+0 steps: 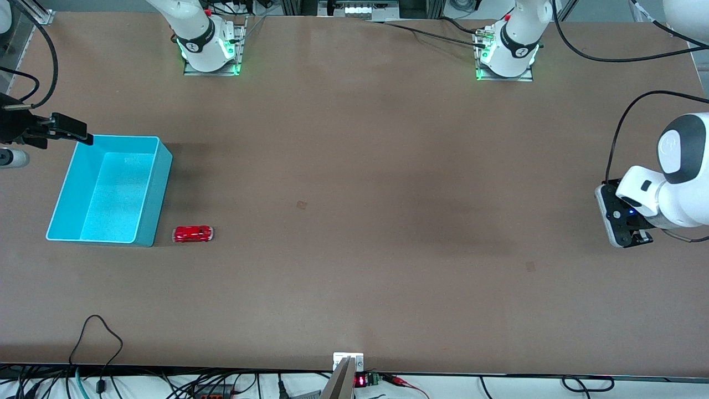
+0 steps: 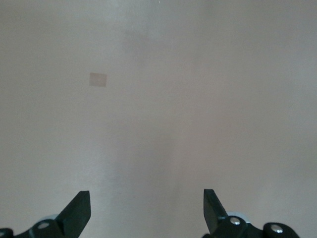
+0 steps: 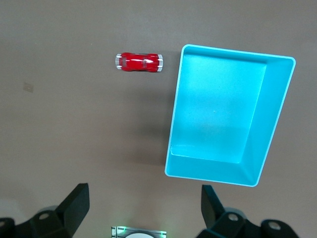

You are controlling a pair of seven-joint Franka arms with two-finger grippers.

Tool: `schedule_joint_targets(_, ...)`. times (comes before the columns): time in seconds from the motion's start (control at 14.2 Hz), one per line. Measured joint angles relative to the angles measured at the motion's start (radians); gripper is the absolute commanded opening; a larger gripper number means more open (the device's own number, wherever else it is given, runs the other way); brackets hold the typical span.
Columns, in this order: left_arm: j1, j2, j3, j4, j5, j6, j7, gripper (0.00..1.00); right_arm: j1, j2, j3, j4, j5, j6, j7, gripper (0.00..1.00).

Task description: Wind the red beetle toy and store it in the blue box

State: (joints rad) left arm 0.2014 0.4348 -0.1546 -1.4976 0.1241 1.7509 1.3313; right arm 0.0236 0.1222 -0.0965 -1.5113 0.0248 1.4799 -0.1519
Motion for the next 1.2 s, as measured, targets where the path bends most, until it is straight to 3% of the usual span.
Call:
schedule_joint_targets(0.49,-0.003,-0.072,-0.027,0.024,0.0,-0.051,-0.231,1.0,0.0,0.0,0.0,0.0,0.0,-0.001,0.0,1.0)
schedule_joint_targets(0.92,-0.003,-0.084,-0.028,0.138,0.0,-0.246,-0.515,1.0,-0.008,0.027,-0.003,-0.001,0.0,-0.006,-0.001,1.0)
schedule_joint_targets(1.2,-0.003,-0.092,-0.04,0.188,0.0,-0.332,-0.705,1.0,-0.003,0.097,0.002,-0.006,0.0,-0.003,-0.003,1.0)
